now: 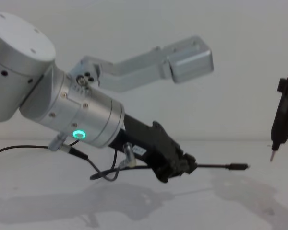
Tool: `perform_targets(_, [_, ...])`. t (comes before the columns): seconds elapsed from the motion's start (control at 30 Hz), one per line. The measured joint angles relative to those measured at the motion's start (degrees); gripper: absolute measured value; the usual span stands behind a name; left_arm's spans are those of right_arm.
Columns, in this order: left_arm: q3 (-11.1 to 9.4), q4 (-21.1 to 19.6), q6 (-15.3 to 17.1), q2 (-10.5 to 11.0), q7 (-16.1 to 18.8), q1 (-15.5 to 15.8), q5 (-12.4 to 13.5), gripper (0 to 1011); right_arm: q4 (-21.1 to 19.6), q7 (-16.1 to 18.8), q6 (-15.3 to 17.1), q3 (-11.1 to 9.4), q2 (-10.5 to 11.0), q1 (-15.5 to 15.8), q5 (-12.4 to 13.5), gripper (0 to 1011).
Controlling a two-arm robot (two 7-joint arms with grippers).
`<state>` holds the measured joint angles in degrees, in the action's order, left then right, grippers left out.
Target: Pick up the data cable with the one hand.
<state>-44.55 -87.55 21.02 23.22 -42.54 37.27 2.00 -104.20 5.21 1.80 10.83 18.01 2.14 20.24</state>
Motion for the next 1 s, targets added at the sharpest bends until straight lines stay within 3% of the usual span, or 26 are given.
perform_targets(0.5, [2.7,-3.8,-1.1,1.5,-0.8,-0.6,-4.0,47,-4.9,2.7,1.1,-3.0,-2.3,1.4,8.6,268])
perform_targets(1.0, [3.5,-5.2,-1.5,2.2,-1.3,-0.8,-5.3,47,-6.2,2.8,1.8,-4.5,-2.5,1.5,11.7,268])
